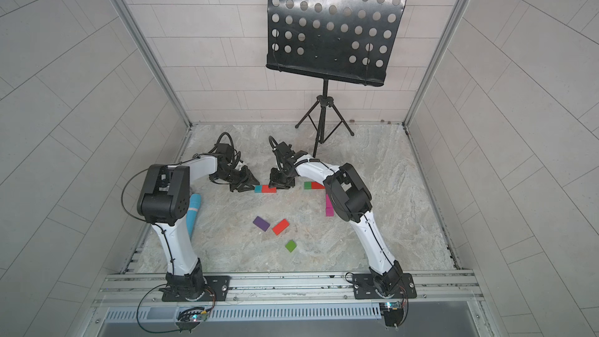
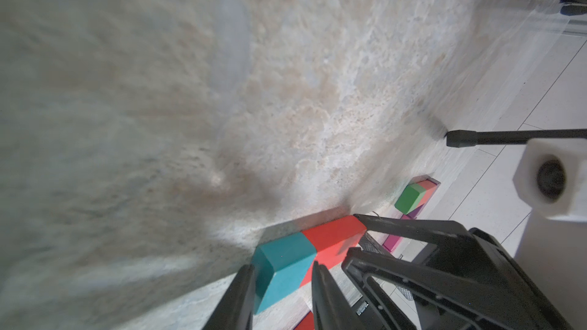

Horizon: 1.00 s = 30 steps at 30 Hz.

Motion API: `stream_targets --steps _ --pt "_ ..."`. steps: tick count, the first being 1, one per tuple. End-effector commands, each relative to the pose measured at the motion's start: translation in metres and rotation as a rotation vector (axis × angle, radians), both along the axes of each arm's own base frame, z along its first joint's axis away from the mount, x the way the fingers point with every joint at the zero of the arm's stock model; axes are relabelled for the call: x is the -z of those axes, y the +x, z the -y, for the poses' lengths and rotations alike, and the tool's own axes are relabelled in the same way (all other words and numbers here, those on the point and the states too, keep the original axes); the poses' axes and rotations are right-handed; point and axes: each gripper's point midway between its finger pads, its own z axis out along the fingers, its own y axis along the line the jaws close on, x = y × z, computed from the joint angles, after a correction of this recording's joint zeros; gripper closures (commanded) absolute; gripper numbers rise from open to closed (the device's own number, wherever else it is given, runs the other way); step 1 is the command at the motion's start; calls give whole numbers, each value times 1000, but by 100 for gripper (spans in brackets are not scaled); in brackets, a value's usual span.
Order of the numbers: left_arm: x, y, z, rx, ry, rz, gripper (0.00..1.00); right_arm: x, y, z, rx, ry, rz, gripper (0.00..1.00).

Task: Assemble the number 7 with building blocks
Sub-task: Assemble the building block at the center of the board.

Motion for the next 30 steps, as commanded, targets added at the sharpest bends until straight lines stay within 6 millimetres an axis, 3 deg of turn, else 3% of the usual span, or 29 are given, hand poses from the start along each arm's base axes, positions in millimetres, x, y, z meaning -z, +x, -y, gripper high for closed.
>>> stream_targets --steps 1,13,22,26,30 --pt "1 -4 4 7 -2 -1 65 5 -3 -4 -12 -7 -10 61" --pt "-5 -3 0 0 16 9 59 -3 1 -1 -4 -21 13 50" --pt "-30 4 -22 -24 72 61 38 -43 7 8 -6 -43 140 39" --pt "-49 8 -43 -72 81 106 26 -70 -6 13 -63 -72 233 34" --pt "-61 3 -70 -114 105 126 15 -78 -43 13 -228 -164 306 33"
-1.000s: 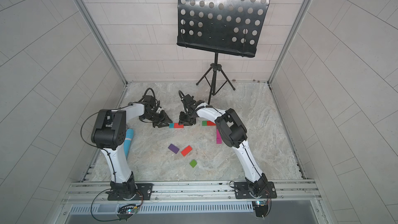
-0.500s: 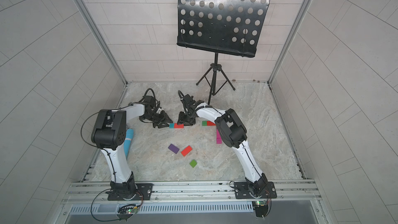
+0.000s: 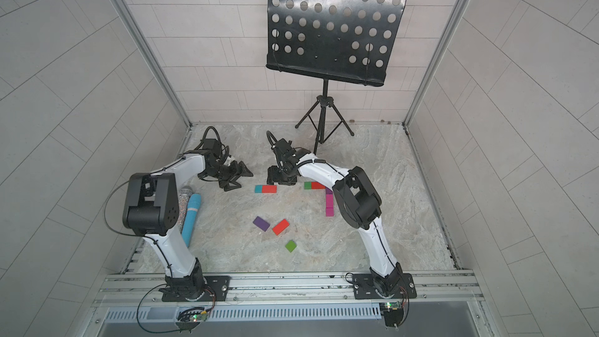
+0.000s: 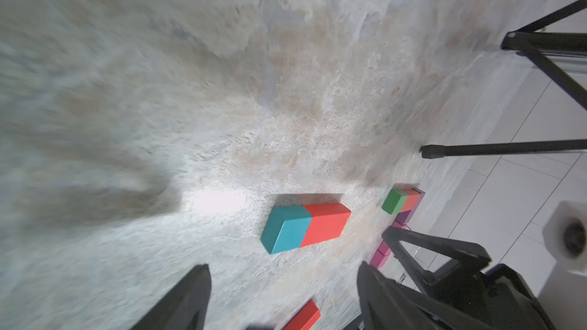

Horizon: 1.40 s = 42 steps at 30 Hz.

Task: Assemble the number 7 with building blocks
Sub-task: Assemble the building block at the center of the board, then pick up the building block from the center of the board.

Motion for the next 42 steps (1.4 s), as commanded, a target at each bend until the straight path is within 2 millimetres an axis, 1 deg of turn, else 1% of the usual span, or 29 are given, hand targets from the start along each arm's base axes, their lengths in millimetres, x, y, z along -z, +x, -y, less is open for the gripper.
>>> stream_targets --steps 1,2,3,5,6,8,11,12,15,17,20,31,35,37,40,42 --pt "-17 -5 -25 -32 43 30 11 -19 -39 0 -173 -123 106 33" --pt "-16 -8 -33 -57 51 27 9 -17 -54 -2 -230 -161 114 33" --pt "-16 -10 -39 -86 55 28 4 -13 -68 -4 -282 -191 117 33" --pt "-15 -15 -48 -136 62 32 0 -4 -91 -8 -351 -238 106 33" --pt "-15 -18 -52 -159 67 37 0 1 -100 -10 -376 -260 96 33" --pt "-17 -24 -58 -192 83 51 0 12 -114 -13 -407 -295 73 34" --pt "-20 -32 -63 -218 94 66 0 20 -130 -25 -450 -321 67 35" --pt "-20 -35 -64 -223 93 66 0 22 -134 -30 -466 -326 70 36" --pt "-20 -42 -63 -227 86 63 0 33 -143 -34 -489 -369 53 37" --pt "-20 -47 -62 -227 81 63 0 41 -146 -32 -494 -395 42 37" --pt "-21 -52 -62 -228 81 67 0 49 -144 -34 -492 -411 39 39" --pt "-16 -64 -64 -265 49 40 0 66 -143 -43 -529 -447 35 42" --pt "-15 -65 -66 -273 38 36 0 73 -141 -45 -533 -469 32 44" --pt "-16 -64 -66 -276 29 36 0 74 -141 -47 -533 -471 29 47" --pt "-16 -63 -68 -280 27 35 0 75 -140 -46 -530 -477 27 56" --pt "-16 -63 -69 -283 27 35 0 74 -140 -46 -531 -479 26 60"
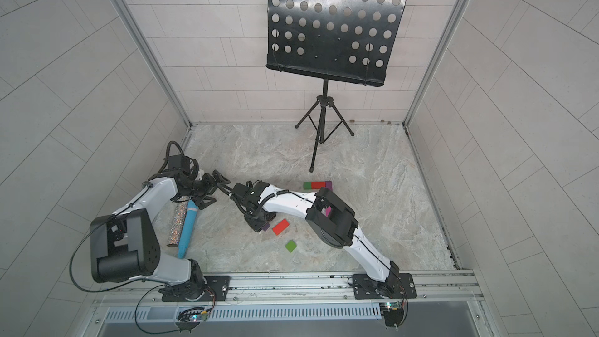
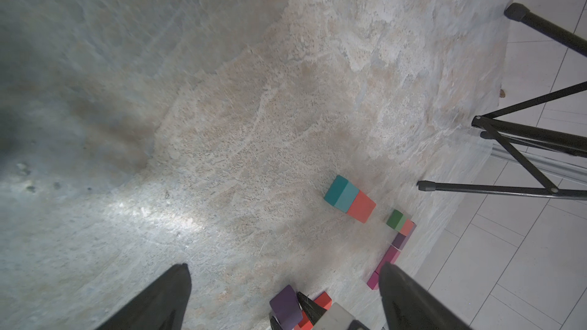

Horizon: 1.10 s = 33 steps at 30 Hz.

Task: Assemble the number 7 with building blocks
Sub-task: Pick up the building block from the center of the board.

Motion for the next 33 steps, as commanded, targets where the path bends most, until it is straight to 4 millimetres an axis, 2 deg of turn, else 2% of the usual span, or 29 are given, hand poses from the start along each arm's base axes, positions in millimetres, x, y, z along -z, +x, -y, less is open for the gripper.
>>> stream_targets --steps 1,3,6,10,14,17,20,25,33 --pt "-3 0 -1 -5 -8 15 0 1 -2 7 -7 -48 5 64" --pt "-4 0 -1 -6 -8 18 0 -5 1 9 3 -50 15 69" --pt "-6 1 -2 -9 -6 26 0 -28 11 9 57 -1 40 73" --pt "-8 4 0 -6 -14 39 0 -66 41 21 203 107 82 75" --pt "-8 6 6 14 -27 46 0 -91 82 52 382 178 107 76" --pt "-10 9 15 42 -28 58 0 -87 106 81 499 167 90 76" --pt "-16 16 29 84 -28 79 0 -77 118 96 561 162 53 76" --pt "-18 26 52 165 -34 85 0 -61 122 93 583 149 12 75" --pt "3 21 75 247 -76 24 0 -32 119 84 658 141 -63 75"
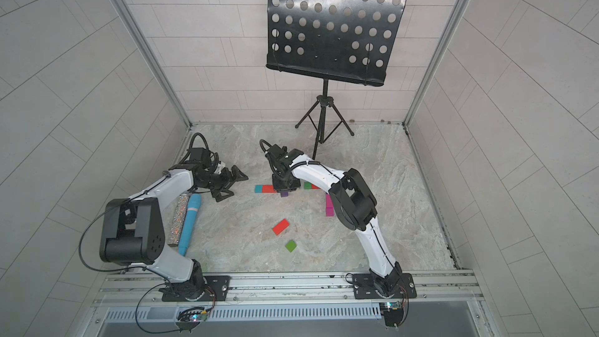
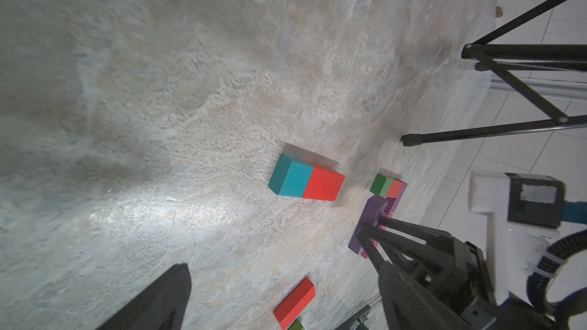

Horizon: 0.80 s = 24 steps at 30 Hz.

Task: Assemble the number 7 with building blocks
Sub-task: Pick up the building block from the center of the board, then place the building block at the center of the board.

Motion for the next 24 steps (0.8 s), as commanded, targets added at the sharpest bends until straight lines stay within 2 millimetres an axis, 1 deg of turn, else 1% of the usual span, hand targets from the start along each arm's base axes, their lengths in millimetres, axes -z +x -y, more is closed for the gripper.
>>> stream_targets --steps 1,4,14,20,24 --pt "2 0 7 39 -13 1 0 3 1 -1 60 9 -27 75" --pt "6 -1 9 49 -19 -10 0 10 0 0 80 0 -39 73" --pt "8 -2 11 58 -23 -14 0 28 -2 0 116 -24 -77 70" --pt "10 -3 11 63 -23 -18 0 34 -2 1 120 -34 -85 66" --pt "11 -4 11 65 -24 -22 0 35 -3 -1 114 -41 -89 60"
